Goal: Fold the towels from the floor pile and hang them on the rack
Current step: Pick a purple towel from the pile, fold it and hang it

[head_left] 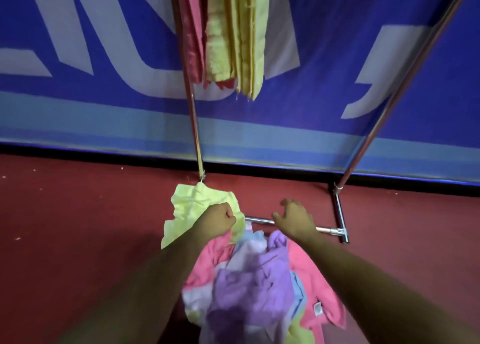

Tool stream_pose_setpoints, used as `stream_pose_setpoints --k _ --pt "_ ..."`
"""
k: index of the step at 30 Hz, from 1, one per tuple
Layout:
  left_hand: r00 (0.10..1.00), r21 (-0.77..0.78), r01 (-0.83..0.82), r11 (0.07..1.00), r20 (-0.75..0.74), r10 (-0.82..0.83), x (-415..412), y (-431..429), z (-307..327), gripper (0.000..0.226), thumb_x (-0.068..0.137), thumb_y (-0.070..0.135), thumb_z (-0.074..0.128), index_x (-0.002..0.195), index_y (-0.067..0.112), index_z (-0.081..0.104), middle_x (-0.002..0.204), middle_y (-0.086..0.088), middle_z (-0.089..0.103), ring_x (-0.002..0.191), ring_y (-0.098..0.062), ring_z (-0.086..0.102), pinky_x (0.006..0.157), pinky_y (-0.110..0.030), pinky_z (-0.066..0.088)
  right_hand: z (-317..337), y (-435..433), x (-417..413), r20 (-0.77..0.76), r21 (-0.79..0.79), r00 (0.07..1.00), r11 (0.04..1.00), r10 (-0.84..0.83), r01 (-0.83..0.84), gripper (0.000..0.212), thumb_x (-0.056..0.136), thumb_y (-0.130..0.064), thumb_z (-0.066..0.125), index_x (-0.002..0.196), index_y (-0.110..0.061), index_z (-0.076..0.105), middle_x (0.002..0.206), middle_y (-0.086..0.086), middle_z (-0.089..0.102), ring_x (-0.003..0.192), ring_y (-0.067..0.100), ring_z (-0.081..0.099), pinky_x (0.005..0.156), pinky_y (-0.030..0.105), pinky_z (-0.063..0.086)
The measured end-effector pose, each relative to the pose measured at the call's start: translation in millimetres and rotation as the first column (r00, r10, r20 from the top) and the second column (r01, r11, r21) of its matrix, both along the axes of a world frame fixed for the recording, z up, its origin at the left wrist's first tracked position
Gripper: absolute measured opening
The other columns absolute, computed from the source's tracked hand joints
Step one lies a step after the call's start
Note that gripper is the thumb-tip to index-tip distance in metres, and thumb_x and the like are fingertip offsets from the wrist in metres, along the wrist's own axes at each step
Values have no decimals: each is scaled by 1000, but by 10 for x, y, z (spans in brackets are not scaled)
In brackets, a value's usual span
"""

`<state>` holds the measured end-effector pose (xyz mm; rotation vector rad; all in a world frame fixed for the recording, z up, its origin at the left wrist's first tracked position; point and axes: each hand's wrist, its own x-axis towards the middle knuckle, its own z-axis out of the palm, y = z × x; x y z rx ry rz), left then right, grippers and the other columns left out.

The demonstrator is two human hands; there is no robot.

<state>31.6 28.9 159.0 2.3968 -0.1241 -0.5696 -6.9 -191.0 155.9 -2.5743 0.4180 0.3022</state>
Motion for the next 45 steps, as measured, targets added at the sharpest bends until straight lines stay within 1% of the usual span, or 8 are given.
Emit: stream_pose_setpoints --k 9,13,18,25,30,36,42,45 --pt "981 192 132 972 -168 -100 -304 96 -1386 52 89 34 41 130 9 61 108 -11 71 89 -22 64 69 -21 46 -1372 138 -427 -281 78 948 988 148 -131 36 83 -37 66 111 -16 58 120 10 59 115 33 58 90 41 48" --pt "910 217 339 915 -322 -261 -508 15 -1804 45 93 25 63 135 10 55 136 -11 58 123 -26 56 95 -26 41 -1696 246 -542 -324 -25 903 952 282 -307 26 86 -29 60 109 -16 63 122 9 58 118 33 53 90 38 45" --pt "887 213 424 880 -293 -356 -599 12 -2045 26 92 29 59 104 8 69 107 -17 68 104 -33 60 84 -35 43 -1746 259 -504 -267 -48 912 941 312 -336 13 84 -21 57 94 -21 66 112 7 65 113 32 57 77 34 36" --pt "981 -108 20 994 -192 -41 -256 -44 -1431 11 92 20 66 82 24 65 101 -16 67 107 -26 61 80 -31 45 -1152 15 -270 -151 159 978 980 147 -122 20 86 -26 50 71 -18 62 76 10 58 74 30 51 69 33 39" --pt "988 -331 -151 931 -68 136 -120 -217 -357 19 99 21 56 81 18 52 64 3 42 62 -15 37 57 -29 32 -383 -103 -168 108 282 994 959 -18 -13 34 93 -19 57 61 -7 57 65 23 55 62 18 41 61 37 35" --pt "961 -545 -129 828 138 241 -426 -298 832 9 97 14 57 89 9 57 70 7 49 67 -10 44 57 -17 34 616 -93 -299 323 484 931 875 -171 -7 45 80 -45 48 73 -2 61 65 13 65 62 15 53 68 47 55" --pt "987 -650 43 759 146 69 -971 -172 1224 53 69 43 74 118 37 55 126 9 61 117 -5 59 99 -20 46 1316 137 -895 461 537 873 833 -161 -129 34 97 -19 54 70 2 59 61 1 51 59 11 42 57 34 37" --pt "983 -585 135 800 177 -36 -1148 -172 1232 44 81 31 73 123 35 60 118 8 70 101 -5 66 93 -30 54 1338 245 -1147 471 482 881 847 -37 -222 33 98 -18 55 67 -13 65 60 -3 56 58 8 45 58 33 40"
